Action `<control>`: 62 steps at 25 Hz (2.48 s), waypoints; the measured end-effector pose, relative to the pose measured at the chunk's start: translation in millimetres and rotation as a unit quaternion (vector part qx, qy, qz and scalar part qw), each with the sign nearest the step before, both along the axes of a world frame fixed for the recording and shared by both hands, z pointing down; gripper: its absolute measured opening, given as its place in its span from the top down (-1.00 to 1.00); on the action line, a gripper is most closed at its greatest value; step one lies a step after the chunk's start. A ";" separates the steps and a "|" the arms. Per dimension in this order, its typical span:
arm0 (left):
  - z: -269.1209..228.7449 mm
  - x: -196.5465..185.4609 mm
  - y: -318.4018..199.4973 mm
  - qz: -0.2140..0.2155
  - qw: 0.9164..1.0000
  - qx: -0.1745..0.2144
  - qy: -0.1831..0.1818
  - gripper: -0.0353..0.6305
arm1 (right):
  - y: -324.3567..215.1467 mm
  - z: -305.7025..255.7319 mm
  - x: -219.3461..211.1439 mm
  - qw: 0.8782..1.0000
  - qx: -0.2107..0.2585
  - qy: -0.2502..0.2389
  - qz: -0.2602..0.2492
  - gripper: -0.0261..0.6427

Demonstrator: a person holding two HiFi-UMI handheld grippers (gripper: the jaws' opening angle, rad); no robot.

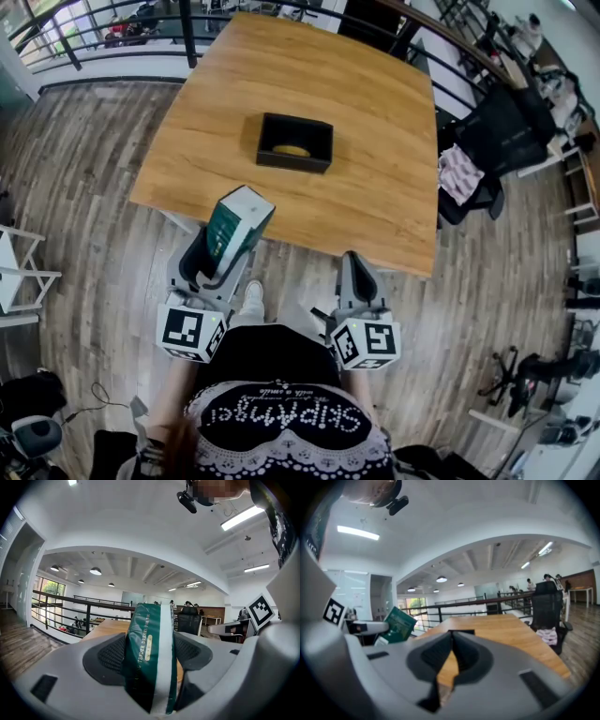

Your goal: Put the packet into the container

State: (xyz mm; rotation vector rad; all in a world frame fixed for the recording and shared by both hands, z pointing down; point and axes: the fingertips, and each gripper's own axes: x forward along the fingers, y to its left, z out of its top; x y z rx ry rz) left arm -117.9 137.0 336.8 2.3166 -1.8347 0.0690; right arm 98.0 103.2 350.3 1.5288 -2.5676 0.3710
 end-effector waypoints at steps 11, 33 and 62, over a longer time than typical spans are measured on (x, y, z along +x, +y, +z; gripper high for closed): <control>12.9 -17.5 -26.4 -0.002 1.000 -0.013 -0.004 -0.14 | -22.9 9.5 -9.2 1.000 -0.014 0.005 0.001 0.81; 33.2 -11.6 -197.5 -0.031 0.999 -0.036 -0.010 -0.14 | -198.4 38.6 -5.8 0.998 -0.052 0.008 -0.032 0.81; 0.5 -23.4 -237.2 -0.031 0.999 -0.010 -0.024 -0.14 | -233.6 9.2 -7.2 0.999 -0.034 -0.013 -0.018 0.81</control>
